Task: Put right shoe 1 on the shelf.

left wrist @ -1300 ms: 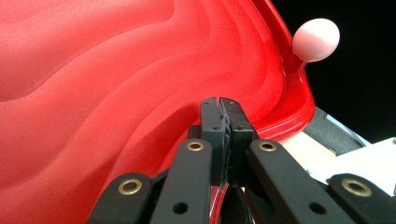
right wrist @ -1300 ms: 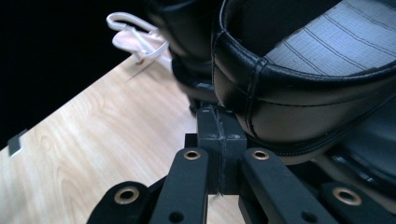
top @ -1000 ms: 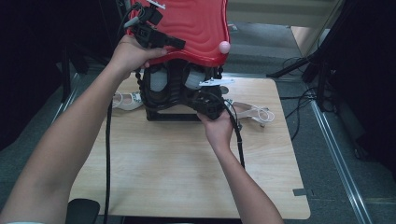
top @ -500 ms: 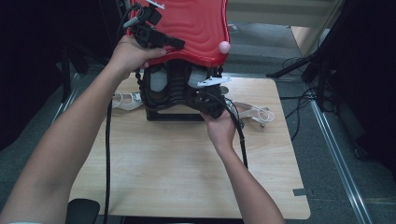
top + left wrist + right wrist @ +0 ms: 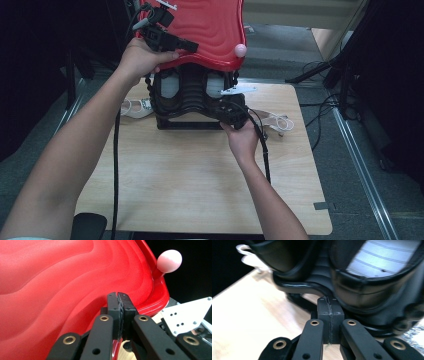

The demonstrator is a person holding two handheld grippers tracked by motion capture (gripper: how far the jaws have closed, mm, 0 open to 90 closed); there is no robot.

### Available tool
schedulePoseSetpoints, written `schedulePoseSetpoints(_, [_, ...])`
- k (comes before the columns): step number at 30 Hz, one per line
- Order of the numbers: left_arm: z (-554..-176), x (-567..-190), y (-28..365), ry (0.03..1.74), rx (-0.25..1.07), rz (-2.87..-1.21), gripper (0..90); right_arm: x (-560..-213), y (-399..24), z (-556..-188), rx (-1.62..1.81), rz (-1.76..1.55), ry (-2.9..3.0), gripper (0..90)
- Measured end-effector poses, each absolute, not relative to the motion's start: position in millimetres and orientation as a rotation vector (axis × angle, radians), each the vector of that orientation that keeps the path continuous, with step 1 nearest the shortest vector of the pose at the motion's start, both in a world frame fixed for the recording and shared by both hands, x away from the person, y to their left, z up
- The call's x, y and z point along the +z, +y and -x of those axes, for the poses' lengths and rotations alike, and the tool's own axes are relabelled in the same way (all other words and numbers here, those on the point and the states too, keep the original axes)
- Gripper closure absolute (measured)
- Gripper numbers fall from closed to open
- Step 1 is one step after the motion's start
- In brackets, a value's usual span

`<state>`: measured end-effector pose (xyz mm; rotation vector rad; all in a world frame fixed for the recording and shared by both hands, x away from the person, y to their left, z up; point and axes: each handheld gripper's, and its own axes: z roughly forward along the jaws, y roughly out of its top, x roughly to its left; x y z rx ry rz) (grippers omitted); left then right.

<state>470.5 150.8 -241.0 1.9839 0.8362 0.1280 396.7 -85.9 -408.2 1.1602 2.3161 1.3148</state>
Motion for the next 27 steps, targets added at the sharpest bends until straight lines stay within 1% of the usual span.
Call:
schedulePoseSetpoints(1, [-469.7, -239.6, 150.1, 0.84, 0.134, -1.991, 84.7, -407.9, -85.8, -394.7, 1.33, -1.153, 2.325, 89.8])
schedulePoseSetpoints(4, [-465.5, -234.9, 146.4, 0.871, 0.184, -2.006, 81.8, -409.1, -86.5, -388.3, 1.374, -1.108, 2.358, 85.9])
schedulePoseSetpoints(7, [-459.0, -228.4, 147.0, 0.885, 0.231, -1.999, 81.3, -410.7, -88.9, -382.1, 1.403, -1.091, 2.377, 84.7])
schedulePoseSetpoints(10, [-447.1, -223.7, 147.4, 0.856, 0.238, -2.006, 79.5, -413.5, -92.8, -374.3, 1.44, -1.102, 2.391, 84.4])
schedulePoseSetpoints(13, [-431.2, -224.6, 149.9, 0.831, 0.192, -2.004, 74.6, -417.3, -99.3, -367.7, 1.486, -1.117, 2.391, 82.6])
schedulePoseSetpoints(16, [-418.3, -228.9, 152.5, 0.796, 0.167, -2.008, 69.7, -420.9, -106.0, -359.5, 1.491, -1.129, 2.378, 82.6])
schedulePoseSetpoints(18, [-408.1, -235.3, 156.2, 0.783, 0.145, -2.005, 67.3, -423.3, -111.3, -355.6, 1.504, -1.13, 2.386, 82.6])
schedulePoseSetpoints(20, [-400.2, -242.5, 159.7, 0.775, 0.119, -2.004, 62.9, -427.3, -118.2, -352.1, 1.516, -1.15, 2.401, 82.6])
schedulePoseSetpoints(23, [-390.2, -255.0, 163.8, 0.772, 0.092, -2.019, 59.8, -432.0, -127.9, -346.9, 1.513, -1.153, 2.395, 82.8])
schedulePoseSetpoints(27, [-380.6, -273.8, 171.6, 0.782, 0.074, -2.009, 57.2, -437.2, -137.9, -343.9, 1.534, -1.195, 2.401, 77.3])
